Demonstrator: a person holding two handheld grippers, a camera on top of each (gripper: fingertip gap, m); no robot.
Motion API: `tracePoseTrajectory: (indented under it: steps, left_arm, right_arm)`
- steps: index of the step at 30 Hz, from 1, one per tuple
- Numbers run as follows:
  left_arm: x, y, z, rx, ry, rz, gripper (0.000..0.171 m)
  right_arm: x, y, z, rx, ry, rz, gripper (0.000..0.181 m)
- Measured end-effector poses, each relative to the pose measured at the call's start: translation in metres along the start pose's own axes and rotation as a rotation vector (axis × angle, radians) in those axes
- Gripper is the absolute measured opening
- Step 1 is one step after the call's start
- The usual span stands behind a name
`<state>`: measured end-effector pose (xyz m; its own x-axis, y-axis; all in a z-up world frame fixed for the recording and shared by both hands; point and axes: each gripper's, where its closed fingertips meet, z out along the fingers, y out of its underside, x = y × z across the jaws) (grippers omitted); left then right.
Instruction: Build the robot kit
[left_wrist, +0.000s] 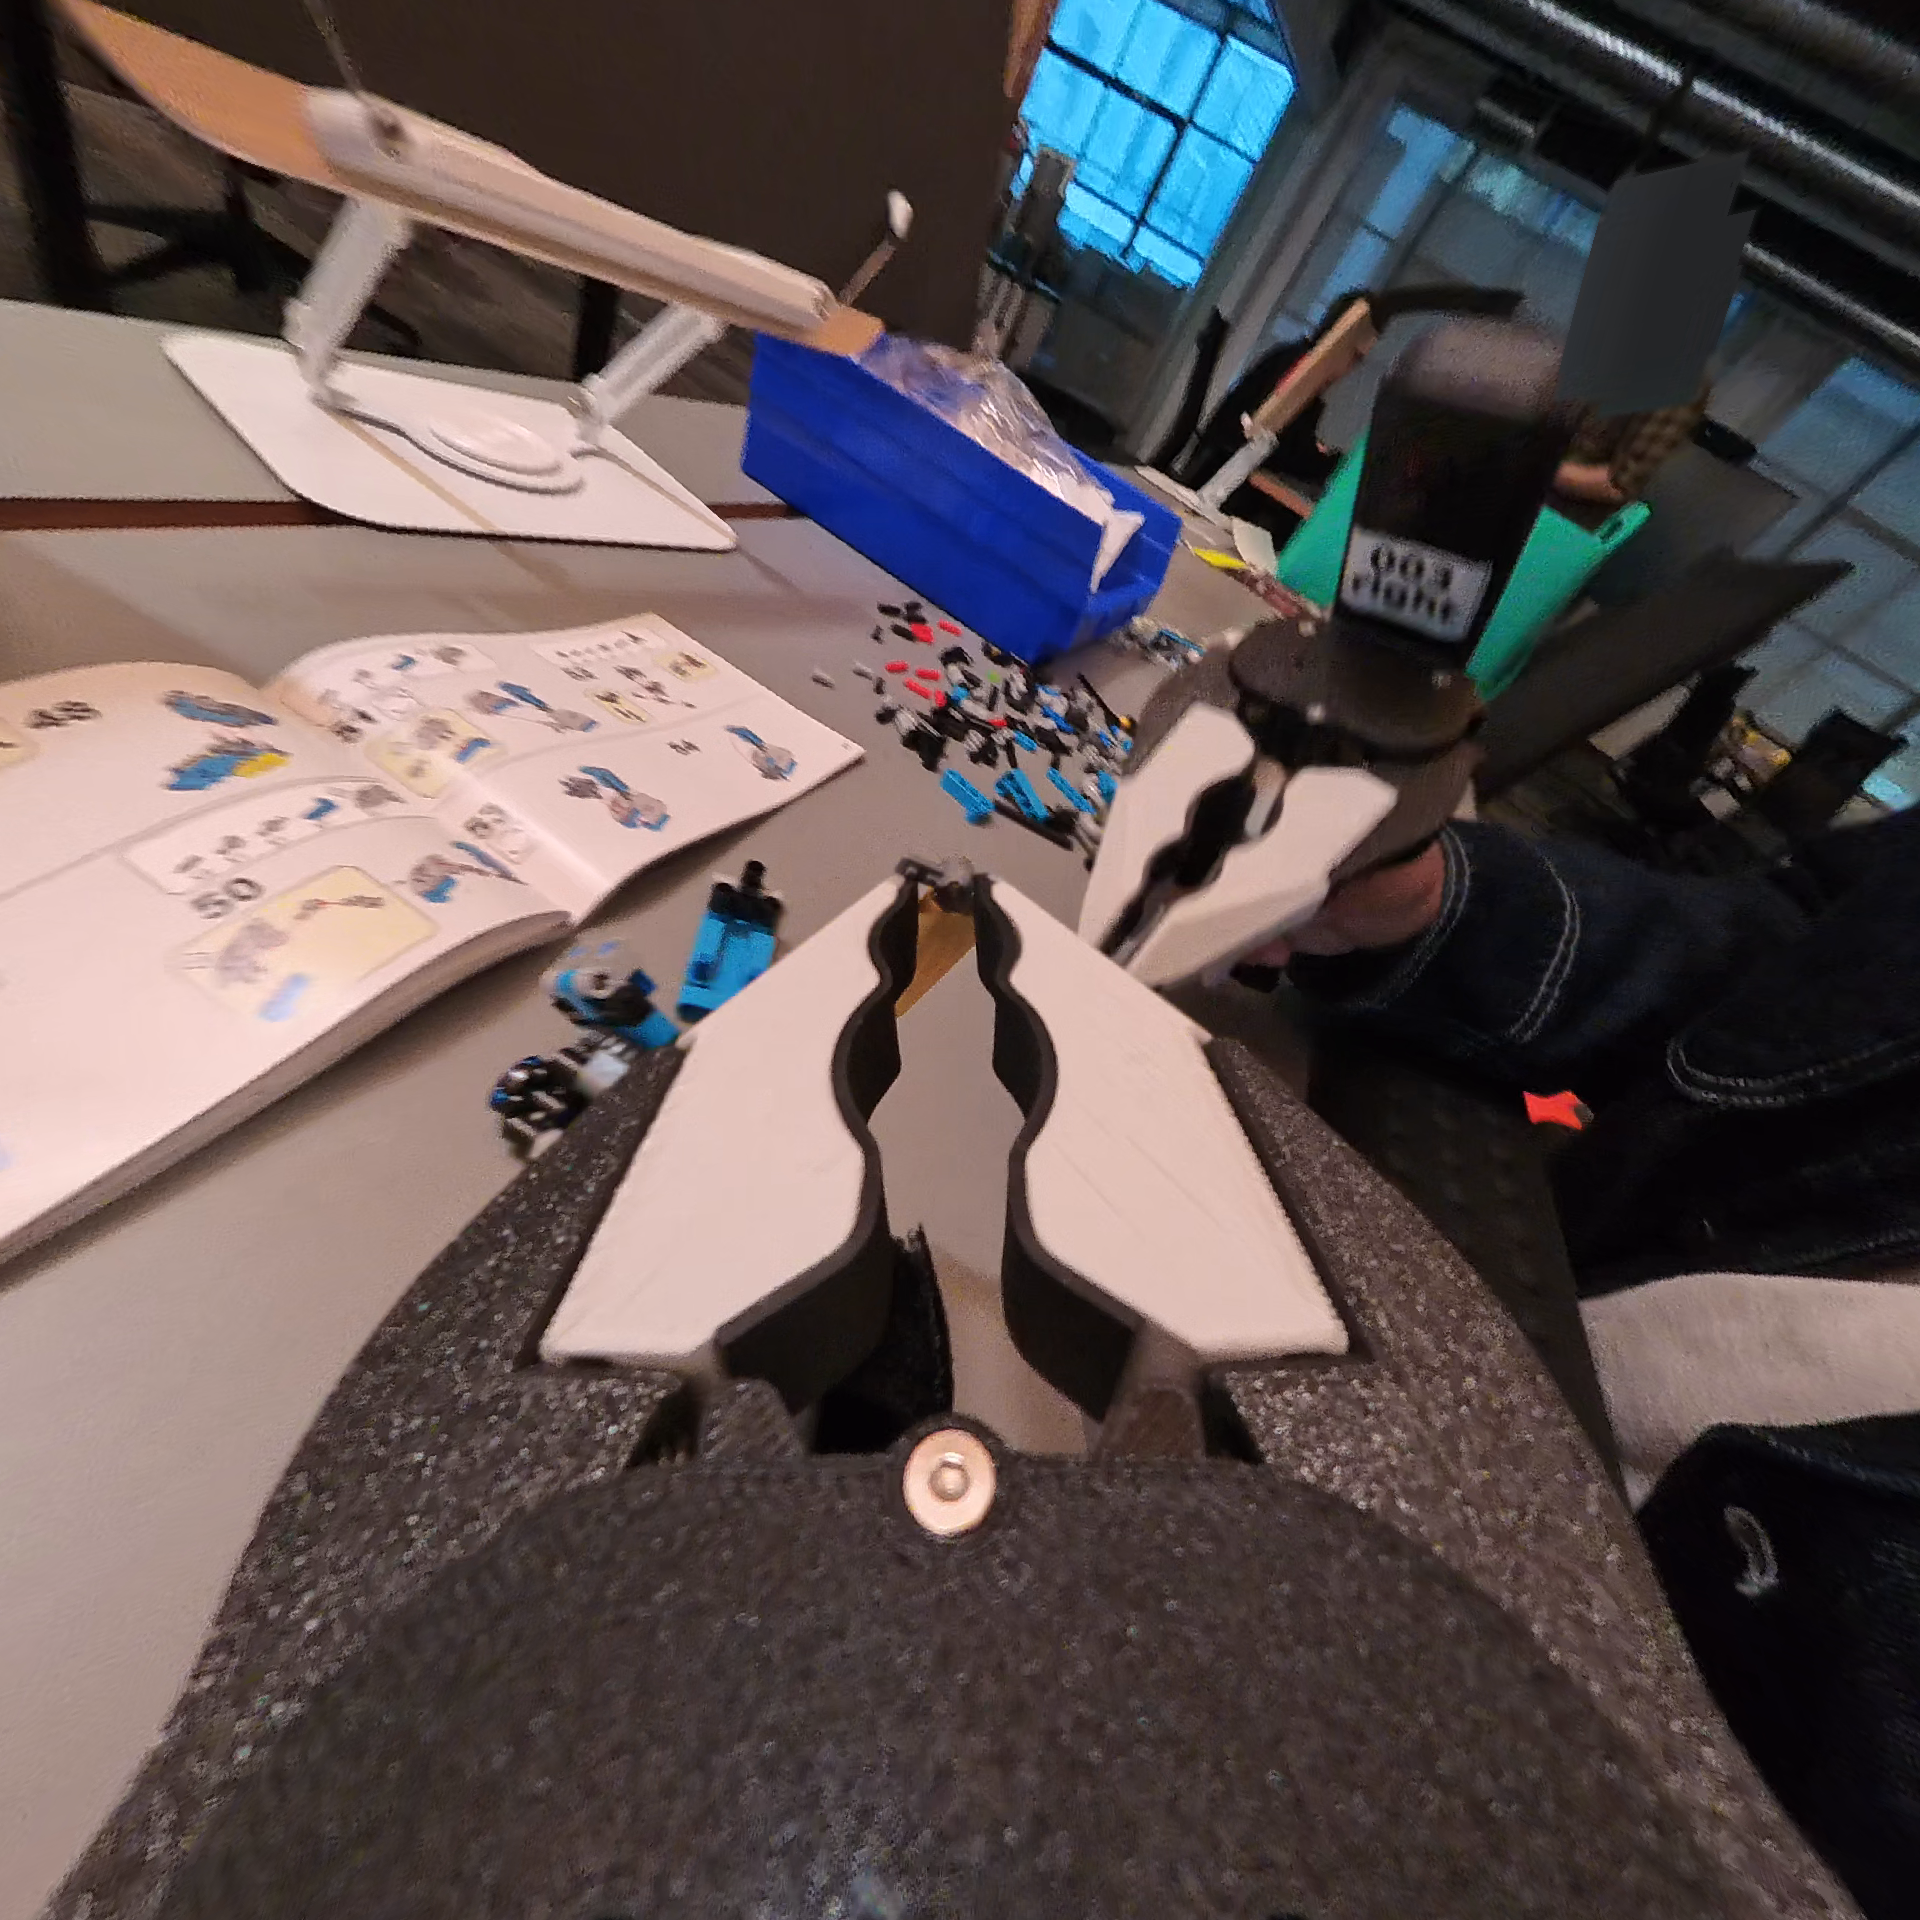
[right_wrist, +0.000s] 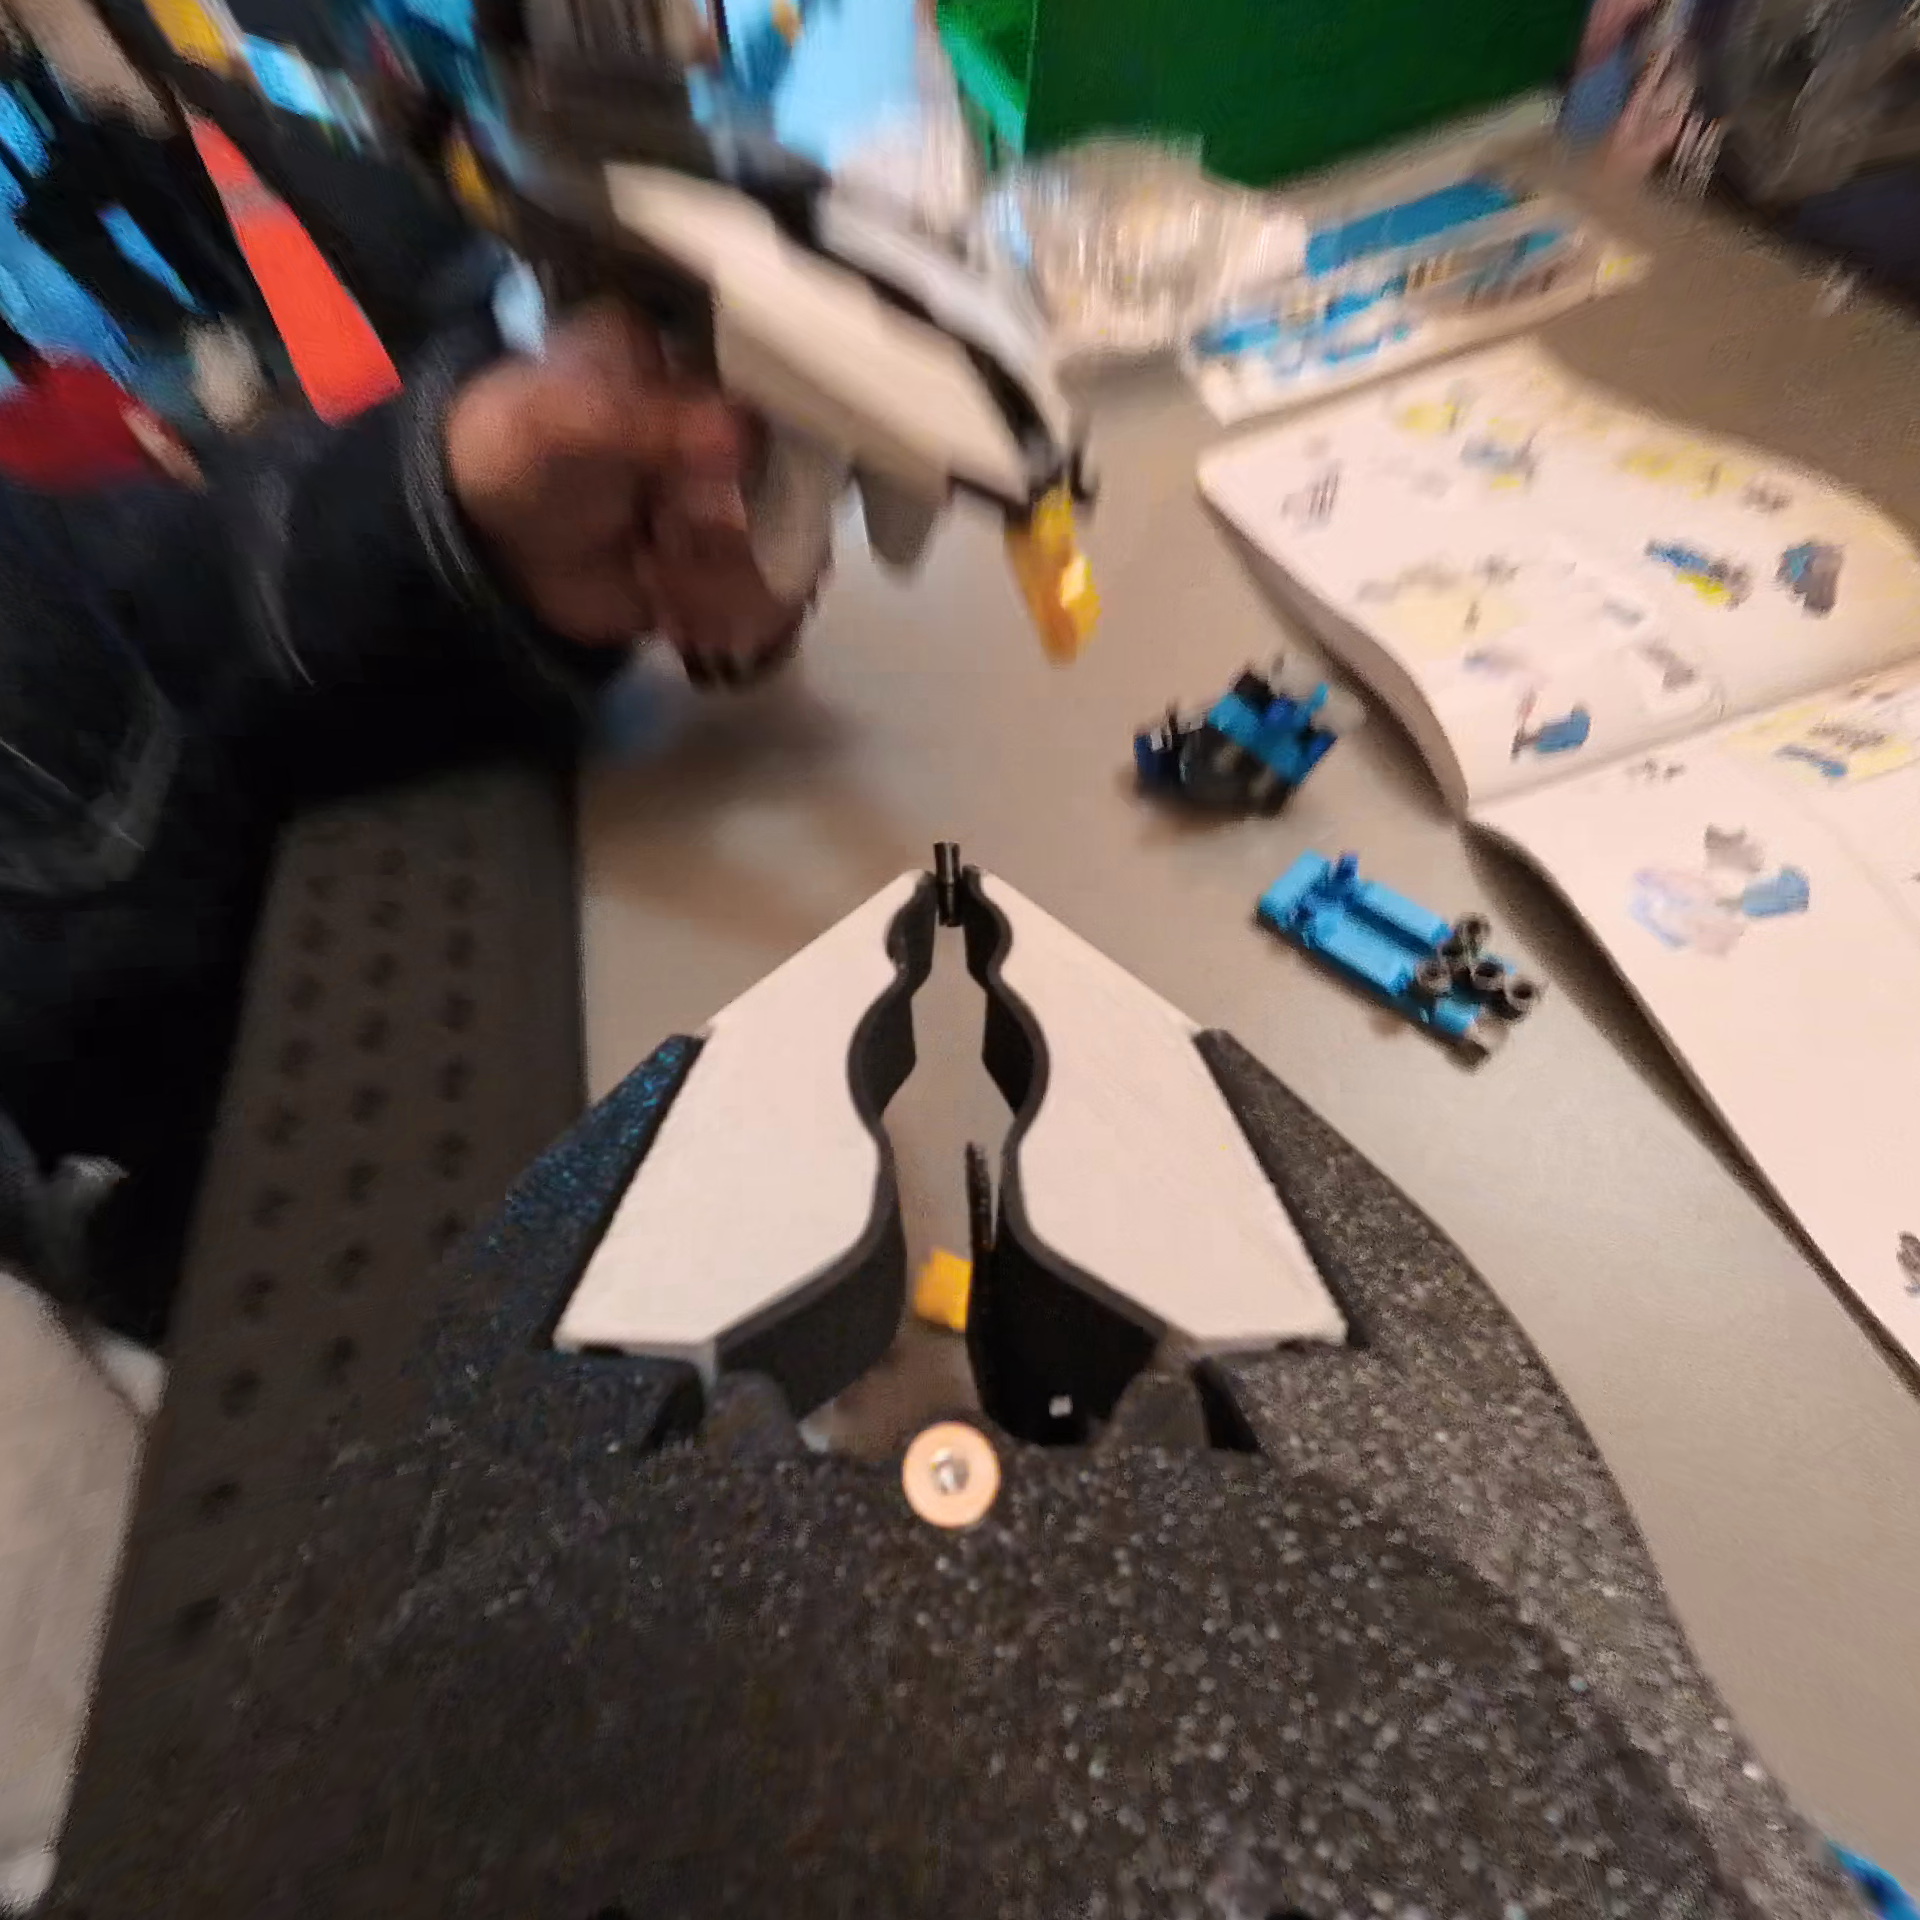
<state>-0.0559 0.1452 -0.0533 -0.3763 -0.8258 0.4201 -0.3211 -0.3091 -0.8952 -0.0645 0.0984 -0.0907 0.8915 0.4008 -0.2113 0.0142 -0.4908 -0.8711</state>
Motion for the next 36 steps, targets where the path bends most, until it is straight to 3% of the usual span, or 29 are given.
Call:
tracePoseTrajectory:
  steps: [3, 10, 16, 25, 29, 32, 36]
  left_arm:
    - [0.015, 0.011, 0.012, -0.05, 0.028, 0.052, 0.011]
    - [0.016, 0.013, 0.016, -0.054, -0.014, 0.093, 0.011]
    - [0.021, 0.014, 0.018, -0.061, 0.0, 0.116, 0.011]
    - [0.018, 0.028, 0.023, -0.136, -0.014, 0.155, 0.01]
    - [0.016, 0.035, 0.025, -0.172, 0.0, 0.097, 0.01]
    - [0.019, 0.024, 0.021, -0.095, 0.064, -0.005, 0.01]
    - [0.045, -0.023, -0.005, 0.166, 0.311, -0.132, 0.01]
  right_arm:
    - [-0.005, -0.03, -0.004, 0.163, 0.021, 0.049, 0.005]
    - [0.002, -0.036, -0.001, 0.197, 0.123, 0.045, 0.005]
    - [0.005, -0.029, 0.003, 0.157, 0.131, 0.054, 0.005]
    - [0.008, -0.017, 0.008, 0.052, 0.208, -0.103, 0.005]
    - [0.009, -0.009, 0.011, 0.012, 0.225, -0.137, 0.005]
    - [0.008, -0.018, 0.007, 0.076, 0.207, -0.12, 0.004]
    - [-0.005, -0.065, -0.018, 0.285, 0.093, -0.033, 0.004]
